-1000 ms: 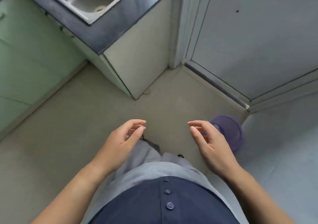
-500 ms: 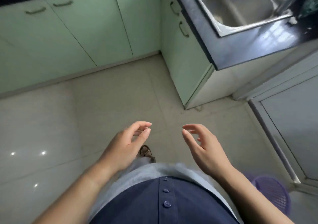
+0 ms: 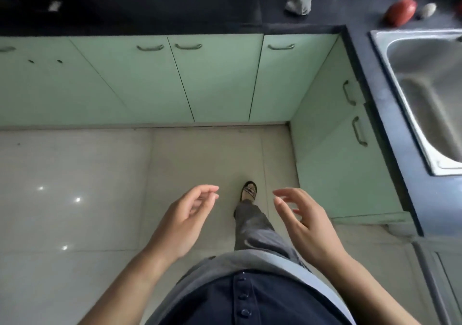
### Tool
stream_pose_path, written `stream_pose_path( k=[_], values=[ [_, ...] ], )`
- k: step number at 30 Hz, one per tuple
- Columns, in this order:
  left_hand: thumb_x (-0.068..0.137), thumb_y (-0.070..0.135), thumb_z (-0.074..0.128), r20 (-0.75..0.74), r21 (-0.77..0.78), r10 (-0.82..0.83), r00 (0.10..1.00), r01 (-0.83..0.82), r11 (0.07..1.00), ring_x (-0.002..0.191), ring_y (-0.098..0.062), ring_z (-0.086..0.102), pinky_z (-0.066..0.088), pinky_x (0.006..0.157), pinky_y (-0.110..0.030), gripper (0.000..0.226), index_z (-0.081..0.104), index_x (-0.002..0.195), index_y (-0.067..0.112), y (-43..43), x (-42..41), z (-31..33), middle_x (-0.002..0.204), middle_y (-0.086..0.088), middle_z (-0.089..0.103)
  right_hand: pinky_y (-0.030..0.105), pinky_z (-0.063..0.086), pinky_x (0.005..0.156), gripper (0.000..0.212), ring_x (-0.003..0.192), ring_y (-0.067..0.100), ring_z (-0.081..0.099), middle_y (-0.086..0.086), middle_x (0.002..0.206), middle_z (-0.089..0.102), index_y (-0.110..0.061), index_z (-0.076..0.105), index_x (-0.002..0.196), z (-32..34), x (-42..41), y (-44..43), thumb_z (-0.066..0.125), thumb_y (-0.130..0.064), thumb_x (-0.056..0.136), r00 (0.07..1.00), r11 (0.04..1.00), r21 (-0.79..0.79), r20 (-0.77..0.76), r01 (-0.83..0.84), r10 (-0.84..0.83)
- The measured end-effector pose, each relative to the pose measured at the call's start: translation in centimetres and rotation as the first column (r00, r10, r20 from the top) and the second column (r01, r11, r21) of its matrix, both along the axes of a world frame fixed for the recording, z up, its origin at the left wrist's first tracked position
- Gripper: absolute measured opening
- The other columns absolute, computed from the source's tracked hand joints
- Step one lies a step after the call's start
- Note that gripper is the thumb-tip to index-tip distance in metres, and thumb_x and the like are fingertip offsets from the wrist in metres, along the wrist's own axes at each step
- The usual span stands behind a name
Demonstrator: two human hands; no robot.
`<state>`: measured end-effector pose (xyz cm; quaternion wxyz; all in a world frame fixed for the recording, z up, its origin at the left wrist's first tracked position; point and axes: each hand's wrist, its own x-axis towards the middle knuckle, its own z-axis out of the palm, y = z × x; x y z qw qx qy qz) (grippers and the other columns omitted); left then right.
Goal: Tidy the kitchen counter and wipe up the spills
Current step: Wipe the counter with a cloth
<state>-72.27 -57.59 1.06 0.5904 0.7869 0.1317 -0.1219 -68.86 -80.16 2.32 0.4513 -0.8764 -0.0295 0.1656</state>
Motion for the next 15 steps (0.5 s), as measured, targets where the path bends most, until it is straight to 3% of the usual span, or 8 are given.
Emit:
stream_pose_path(
  k=[4,10,15],
  values=[
    [0.071,0.063,0.045,0.027,0.002,0.042,0.999,-0.042,0.999,0.097,-0.001,0.062,0.044,0.085,-0.012,0.031,0.06,0.095,0.051,2.0,9.0,-0.5,0.101,0.01,0.068,0.027,0.047,0.089,0.032,0.098,0.0,0.056,-0.014,0.107,0.059,-0.027,0.06,0.106,-0.3,10.3,2.4,0.044,-0.048,0.087,0.997,0.998,-0.029,0.049,-0.063,0.064],
    [0.072,0.065,0.043,0.098,0.045,0.075,0.992,-0.08,0.996,0.098,-0.001,0.061,0.045,0.087,-0.018,0.035,0.06,0.097,0.049,4.1,24.2,1.7,0.103,0.013,0.067,0.024,0.047,0.081,0.028,0.094,0.004,0.057,-0.012,0.107,0.06,-0.025,0.059,0.107,2.6,27.0,4.8,0.046,-0.042,0.09,0.98,0.992,-0.045,0.158,-0.119,0.125],
    [0.074,0.064,0.042,0.112,0.065,0.049,0.992,-0.056,0.996,0.101,0.0,0.06,0.045,0.088,-0.021,0.034,0.057,0.101,0.049,6.0,33.5,3.0,0.106,0.017,0.065,0.025,0.048,0.082,0.033,0.098,0.003,0.057,-0.012,0.108,0.06,-0.023,0.06,0.108,3.4,36.0,6.3,0.045,-0.046,0.089,0.98,0.995,-0.035,0.172,-0.093,0.098]
  ],
)
